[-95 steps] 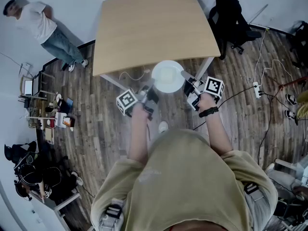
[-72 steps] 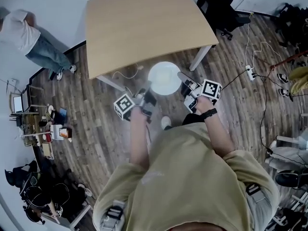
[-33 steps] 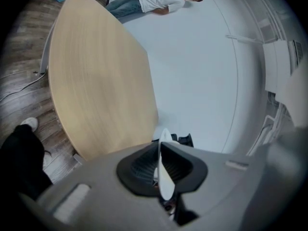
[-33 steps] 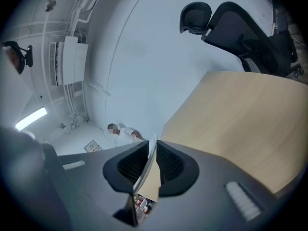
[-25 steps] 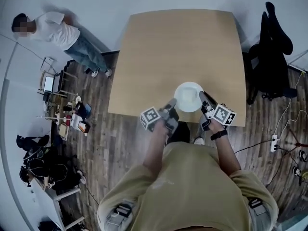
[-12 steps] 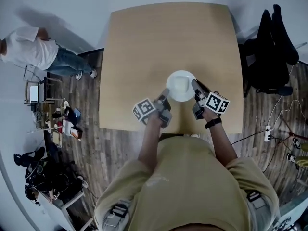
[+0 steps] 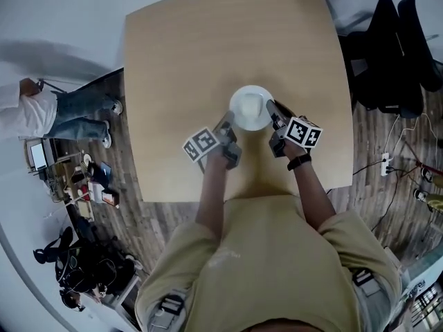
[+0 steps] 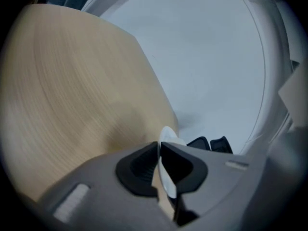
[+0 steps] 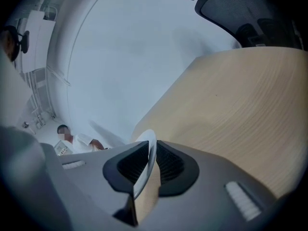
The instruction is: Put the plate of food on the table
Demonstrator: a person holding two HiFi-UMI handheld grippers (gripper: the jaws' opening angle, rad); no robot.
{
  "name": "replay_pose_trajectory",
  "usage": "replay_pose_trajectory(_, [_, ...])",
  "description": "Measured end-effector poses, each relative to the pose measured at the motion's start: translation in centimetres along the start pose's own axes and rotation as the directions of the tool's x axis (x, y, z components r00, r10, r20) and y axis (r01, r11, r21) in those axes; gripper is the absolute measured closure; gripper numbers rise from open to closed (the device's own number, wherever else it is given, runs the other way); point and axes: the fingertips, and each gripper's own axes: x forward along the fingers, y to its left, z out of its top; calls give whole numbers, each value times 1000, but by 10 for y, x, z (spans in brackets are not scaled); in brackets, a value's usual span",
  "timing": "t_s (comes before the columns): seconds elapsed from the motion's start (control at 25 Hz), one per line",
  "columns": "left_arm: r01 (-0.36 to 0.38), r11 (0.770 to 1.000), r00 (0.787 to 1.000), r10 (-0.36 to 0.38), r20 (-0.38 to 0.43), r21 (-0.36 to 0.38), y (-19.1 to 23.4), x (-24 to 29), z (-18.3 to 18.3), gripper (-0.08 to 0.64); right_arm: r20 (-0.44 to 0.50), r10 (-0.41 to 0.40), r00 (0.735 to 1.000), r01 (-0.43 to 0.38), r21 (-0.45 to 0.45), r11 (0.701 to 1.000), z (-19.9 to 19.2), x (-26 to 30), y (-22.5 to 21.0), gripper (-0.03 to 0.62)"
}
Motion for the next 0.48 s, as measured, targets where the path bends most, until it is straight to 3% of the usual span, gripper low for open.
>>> replay_pose_trajectory(0.48, [-62,992,996,69,-60,109,30,60,28,543,-57,-162,985,158,-79,984,4,52,-50,515])
